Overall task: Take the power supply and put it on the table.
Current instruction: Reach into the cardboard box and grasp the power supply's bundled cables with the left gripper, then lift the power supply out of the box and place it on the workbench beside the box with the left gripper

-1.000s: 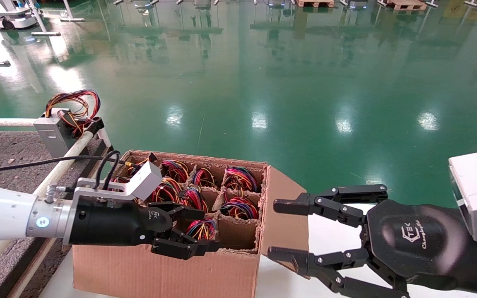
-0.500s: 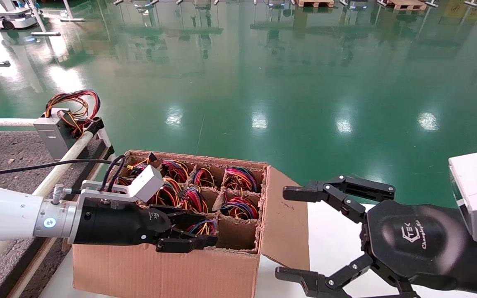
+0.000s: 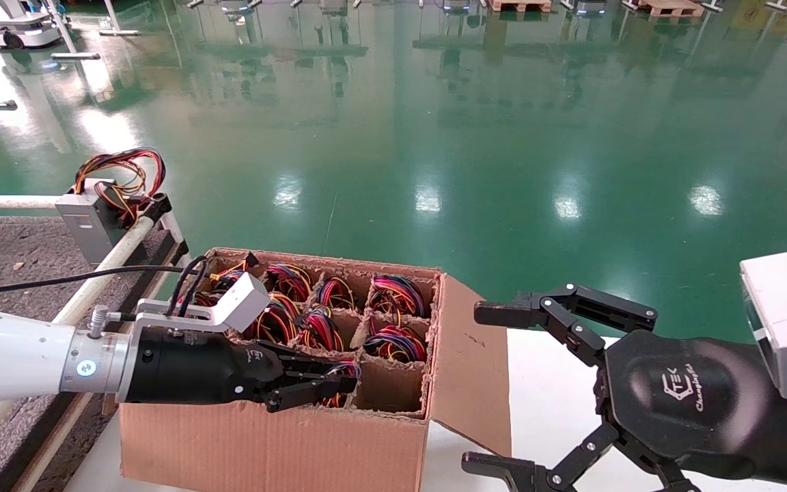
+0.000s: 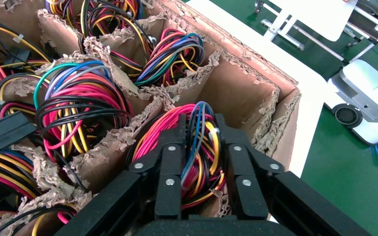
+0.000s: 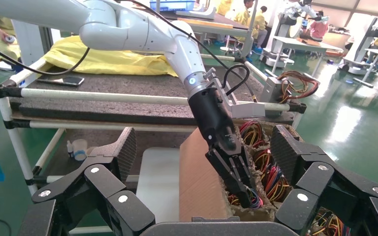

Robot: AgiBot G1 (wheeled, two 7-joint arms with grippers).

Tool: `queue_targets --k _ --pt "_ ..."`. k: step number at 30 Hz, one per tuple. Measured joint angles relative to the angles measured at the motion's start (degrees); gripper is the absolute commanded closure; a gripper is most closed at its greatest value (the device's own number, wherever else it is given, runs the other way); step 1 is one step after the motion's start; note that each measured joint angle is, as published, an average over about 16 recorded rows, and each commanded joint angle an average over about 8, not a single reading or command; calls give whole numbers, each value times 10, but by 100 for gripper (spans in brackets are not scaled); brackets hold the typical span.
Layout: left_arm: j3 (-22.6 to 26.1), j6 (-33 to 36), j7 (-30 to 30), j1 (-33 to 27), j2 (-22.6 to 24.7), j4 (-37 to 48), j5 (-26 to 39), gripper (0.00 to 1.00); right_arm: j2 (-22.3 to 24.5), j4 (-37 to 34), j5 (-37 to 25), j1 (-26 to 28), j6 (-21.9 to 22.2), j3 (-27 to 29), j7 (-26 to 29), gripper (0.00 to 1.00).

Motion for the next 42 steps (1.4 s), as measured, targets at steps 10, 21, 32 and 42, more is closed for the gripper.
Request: queue_targets --k 10,21,32,42 --pt "-20 16 15 -2 -6 30 -31 100 0 0 0 0 0 0 0 0" --pt "-43 41 2 -26 -28 23 -80 100 0 0 0 0 0 -1 0 0" --pt "-44 45 -25 -97 -50 -19 -111 100 0 0 1 0 0 -1 0 0" --pt "-40 25 -12 -191 -55 6 -115 100 0 0 1 0 0 -1 -1 0"
